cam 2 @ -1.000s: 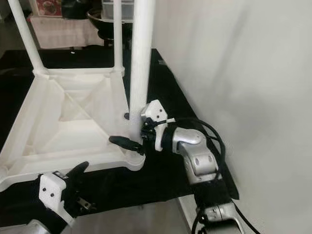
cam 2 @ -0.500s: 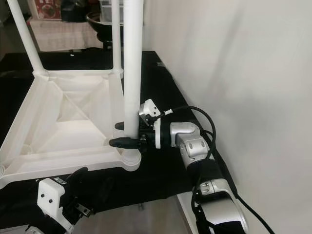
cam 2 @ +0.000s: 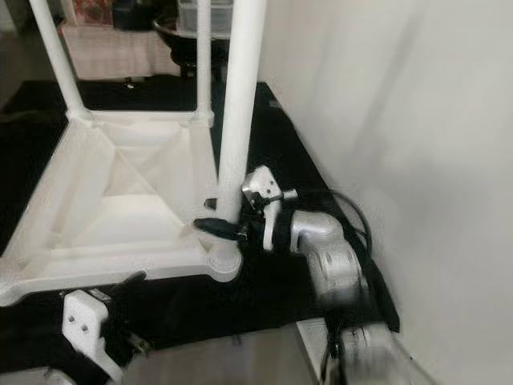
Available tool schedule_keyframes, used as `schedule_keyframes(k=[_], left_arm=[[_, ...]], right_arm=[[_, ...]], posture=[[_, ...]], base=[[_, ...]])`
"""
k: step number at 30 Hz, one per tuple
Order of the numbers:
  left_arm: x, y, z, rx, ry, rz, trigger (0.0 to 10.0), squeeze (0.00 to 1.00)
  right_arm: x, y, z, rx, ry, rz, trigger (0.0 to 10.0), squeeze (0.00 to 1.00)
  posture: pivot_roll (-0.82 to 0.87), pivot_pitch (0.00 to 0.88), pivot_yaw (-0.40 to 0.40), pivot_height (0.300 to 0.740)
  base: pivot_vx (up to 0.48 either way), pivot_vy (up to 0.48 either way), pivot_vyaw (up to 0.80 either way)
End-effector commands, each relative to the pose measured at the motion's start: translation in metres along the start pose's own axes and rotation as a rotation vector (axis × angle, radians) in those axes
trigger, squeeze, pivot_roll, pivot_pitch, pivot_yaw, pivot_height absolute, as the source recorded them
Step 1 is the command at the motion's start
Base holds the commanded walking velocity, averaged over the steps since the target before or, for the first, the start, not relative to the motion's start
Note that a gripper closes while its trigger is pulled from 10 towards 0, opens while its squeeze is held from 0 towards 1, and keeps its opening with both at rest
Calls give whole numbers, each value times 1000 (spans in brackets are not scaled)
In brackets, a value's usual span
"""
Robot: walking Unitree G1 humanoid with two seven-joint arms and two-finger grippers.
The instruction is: Building children table
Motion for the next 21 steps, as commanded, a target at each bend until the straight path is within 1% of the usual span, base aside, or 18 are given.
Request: schedule_keyframes(k=[1, 2, 3, 5, 7, 9, 13, 14, 18, 19, 20, 21], left_arm=[[0, 0, -2, 6, 8, -4, 10000, 0], [0, 0, -2, 6, 8, -4, 10000, 0], [1, 0, -3, 8, 8, -4, 10000, 0], [4, 0, -5, 10, 7, -7, 10000, 0], [4, 0, -5, 10, 7, -7, 10000, 0], [5, 1, -5, 12, 3, -2, 10000, 0], [5, 2, -6, 15, 2, 7, 10000, 0], [5, 3, -6, 17, 1, 18, 10000, 0], [5, 3, -6, 17, 1, 18, 10000, 0], [6, 3, -7, 15, 1, 16, 10000, 0], [6, 2, -7, 12, 1, 13, 10000, 0], [6, 2, -7, 12, 1, 13, 10000, 0]], right_arm=[[-24, -23, -16, 20, 60, -319, 0, 0], [-24, -23, -16, 20, 60, -319, 0, 0], [-26, -18, -20, -9, 57, -344, 0, 0], [-17, -13, -25, -55, 68, -273, 0, 0], [-17, -13, -25, -55, 68, -273, 0, 0], [-11, -13, -27, -60, 78, -245, 0, 0], [-9, -12, -28, -56, 88, -230, 0, 0], [-10, -8, -27, -47, 104, -244, 0, 0], [-12, -5, -26, -44, 108, -274, 0, 0], [-2, 9, -22, -34, 125, -95, 10000, 1000], [3, 21, -15, -62, 147, 138, 10000, 1000], [3, 21, -15, -62, 147, 138, 10000, 1000]], posture=[[42, 133, -112, 740], [42, 133, -112, 740], [21, 110, -107, 740], [32, 102, -120, 740], [32, 102, -120, 740], [28, 93, -120, 740], [32, 90, -122, 740], [32, 90, -122, 740], [32, 90, -122, 740], [31, 79, -122, 740], [33, 78, -119, 740], [33, 78, -119, 740]], base=[[0, 0, 0], [0, 0, 0], [0, 0, 0], [0, 0, 0], [0, 0, 0], [0, 0, 0], [0, 0, 0], [0, 0, 0], [0, 0, 0], [0, 0, 0], [0, 0, 0], [0, 0, 0]])
Point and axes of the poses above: a point about 5 cm out from each wrist's last joint towards the gripper, its own x axis pointing out of the wrist towards the gripper, its own z axis along the axis of the wrist's last joint, y = z × x, the point moved 5 cm from there along x, pointing out of the wrist towards the gripper, and after that the axes turned 7 degrees about x, right-handed, at the moved point
